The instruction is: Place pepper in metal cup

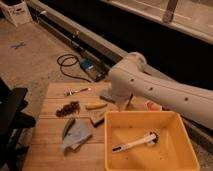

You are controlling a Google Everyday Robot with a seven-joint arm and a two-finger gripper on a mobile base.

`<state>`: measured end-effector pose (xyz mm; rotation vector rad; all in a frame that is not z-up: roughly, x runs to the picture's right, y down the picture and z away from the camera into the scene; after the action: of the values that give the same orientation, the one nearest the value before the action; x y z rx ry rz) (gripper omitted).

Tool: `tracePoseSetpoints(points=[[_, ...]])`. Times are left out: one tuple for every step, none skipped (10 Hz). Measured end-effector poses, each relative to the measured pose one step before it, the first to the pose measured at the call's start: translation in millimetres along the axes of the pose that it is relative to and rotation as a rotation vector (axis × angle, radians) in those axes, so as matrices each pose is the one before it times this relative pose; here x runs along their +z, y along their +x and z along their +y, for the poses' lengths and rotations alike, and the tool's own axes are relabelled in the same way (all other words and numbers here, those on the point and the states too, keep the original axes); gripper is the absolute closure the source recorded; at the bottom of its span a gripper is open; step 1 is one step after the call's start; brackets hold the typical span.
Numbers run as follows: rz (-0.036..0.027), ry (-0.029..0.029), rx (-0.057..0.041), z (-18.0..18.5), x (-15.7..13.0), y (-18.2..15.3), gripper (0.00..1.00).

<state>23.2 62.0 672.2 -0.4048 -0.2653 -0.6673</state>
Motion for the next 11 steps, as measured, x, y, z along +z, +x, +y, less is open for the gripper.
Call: tracePoseSetpoints(points=[[-0.00865,-0.00238,-0.04635,-14.26,6.68,-16.63,0.35],[-0.01444,-0.00049,-0.05491,-18.12,8.84,-19.53,0.35],[-0.01794,0.00136,-0.05166,-17.25,8.7,-17.51,0.35],[-0.01985,0.00324,-0.05269,-18.17,8.9,-17.53,0.35],[-0.01726,0.00351,-0.03344,-12.35,6.9,-12.57,0.35],[-0.03493,0.01113,-0.05441,-19.54,11.65,-21.2,0.35],[-0.01243,0.00447,-0.01768,-6.77,4.05,-6.84,0.35],[-0.00045,0.00024,0.00049,0.11,0.12,0.12,0.35],[0.00143,-0.00001,0.00215,0.9,-0.18,1.18,0.35],[0.00003,0.00085,-0.00105,-0.76,-0.09,-0.29,0.35],[-0.00582,0.00002,0.00268,0.3,-0.54,0.02,0.35]])
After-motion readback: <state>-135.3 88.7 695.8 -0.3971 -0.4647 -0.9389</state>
